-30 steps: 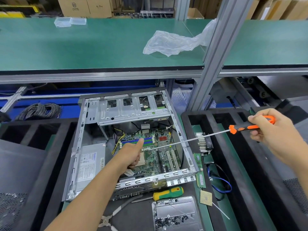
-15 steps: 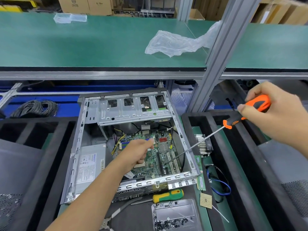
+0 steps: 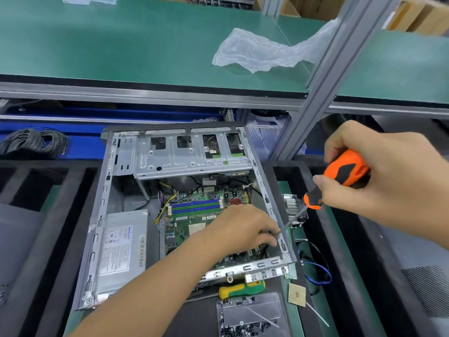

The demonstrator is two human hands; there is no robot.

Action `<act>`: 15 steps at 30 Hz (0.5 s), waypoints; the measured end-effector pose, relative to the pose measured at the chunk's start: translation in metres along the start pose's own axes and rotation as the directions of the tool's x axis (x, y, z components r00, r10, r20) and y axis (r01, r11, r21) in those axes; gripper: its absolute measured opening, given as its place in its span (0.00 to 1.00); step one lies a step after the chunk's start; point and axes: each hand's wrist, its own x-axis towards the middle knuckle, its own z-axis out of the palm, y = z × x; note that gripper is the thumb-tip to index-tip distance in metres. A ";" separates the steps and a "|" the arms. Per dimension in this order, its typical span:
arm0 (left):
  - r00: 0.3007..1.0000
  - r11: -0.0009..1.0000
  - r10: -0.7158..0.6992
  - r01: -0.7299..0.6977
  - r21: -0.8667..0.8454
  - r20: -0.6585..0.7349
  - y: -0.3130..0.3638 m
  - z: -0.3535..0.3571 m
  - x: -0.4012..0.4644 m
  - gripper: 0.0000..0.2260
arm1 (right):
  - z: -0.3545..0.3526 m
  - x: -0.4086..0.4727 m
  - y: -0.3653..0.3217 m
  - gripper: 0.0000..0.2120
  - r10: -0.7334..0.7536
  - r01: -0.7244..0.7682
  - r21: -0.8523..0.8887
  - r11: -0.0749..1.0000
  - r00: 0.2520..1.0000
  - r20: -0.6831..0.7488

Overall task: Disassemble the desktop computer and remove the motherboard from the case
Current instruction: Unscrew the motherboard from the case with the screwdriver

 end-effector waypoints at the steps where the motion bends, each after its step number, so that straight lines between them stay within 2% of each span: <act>1: 1.000 1.000 0.023 -0.023 -0.002 -0.014 -0.001 0.000 0.001 0.07 | -0.001 -0.001 0.001 0.14 0.001 -0.001 -0.006 1.000 1.000 -0.005; 5: 0.999 0.997 0.032 -0.034 -0.075 -0.037 -0.008 0.006 0.000 0.07 | -0.001 -0.008 0.002 0.14 -0.003 0.003 -0.032 0.999 1.000 0.006; 10: 1.000 0.995 0.019 -0.017 -0.101 0.025 -0.014 0.013 0.000 0.07 | 0.009 -0.011 0.000 0.13 0.036 -0.033 -0.029 0.999 0.996 0.084; 15: 0.997 0.994 0.005 0.004 -0.112 0.074 -0.012 0.016 0.003 0.07 | 0.016 -0.009 0.000 0.13 0.022 -0.021 -0.014 1.000 0.995 0.097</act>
